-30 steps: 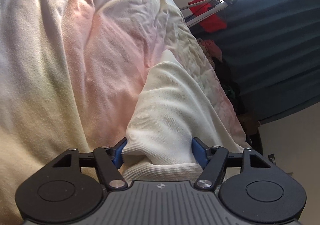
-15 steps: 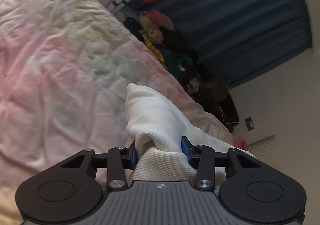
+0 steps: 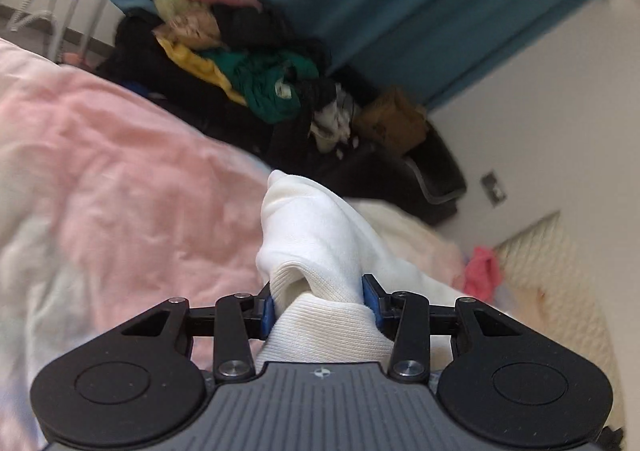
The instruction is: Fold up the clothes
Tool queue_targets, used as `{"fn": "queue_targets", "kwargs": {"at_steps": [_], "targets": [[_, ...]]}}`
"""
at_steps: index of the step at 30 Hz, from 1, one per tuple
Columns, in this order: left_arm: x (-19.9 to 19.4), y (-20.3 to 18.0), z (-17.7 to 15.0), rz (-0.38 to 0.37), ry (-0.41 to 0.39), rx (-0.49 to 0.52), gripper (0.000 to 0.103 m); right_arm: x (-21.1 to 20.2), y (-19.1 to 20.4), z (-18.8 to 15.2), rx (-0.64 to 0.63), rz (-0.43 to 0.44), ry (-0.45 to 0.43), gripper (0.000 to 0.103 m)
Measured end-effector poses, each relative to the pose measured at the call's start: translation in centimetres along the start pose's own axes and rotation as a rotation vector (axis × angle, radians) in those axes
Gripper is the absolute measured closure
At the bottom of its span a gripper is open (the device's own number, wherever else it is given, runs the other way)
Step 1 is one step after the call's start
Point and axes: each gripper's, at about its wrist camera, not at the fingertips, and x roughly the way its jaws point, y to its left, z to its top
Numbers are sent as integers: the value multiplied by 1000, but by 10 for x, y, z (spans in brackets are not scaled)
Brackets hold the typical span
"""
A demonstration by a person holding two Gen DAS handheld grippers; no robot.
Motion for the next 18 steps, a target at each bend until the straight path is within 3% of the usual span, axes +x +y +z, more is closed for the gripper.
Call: {"fn": "queue_targets", "kwargs": {"at_steps": [4,8,10,14,18], "targets": [[48,8,-9,26,48,72,59,20,-28,-13,1,-33,-9,69],[61,32,-30,6,21,146,58,19,-55,-40,-51,-18,-14,68],[61,43,-43,24,27,196,58,16,-64,-59,-94,-33,0,68],[59,66,-69,55,45,276,55,11,-94,-97,-26,-100,103,64],[48,77,-81,59,61,323,49,4,-110,-105,16,-112,129,60]]}}
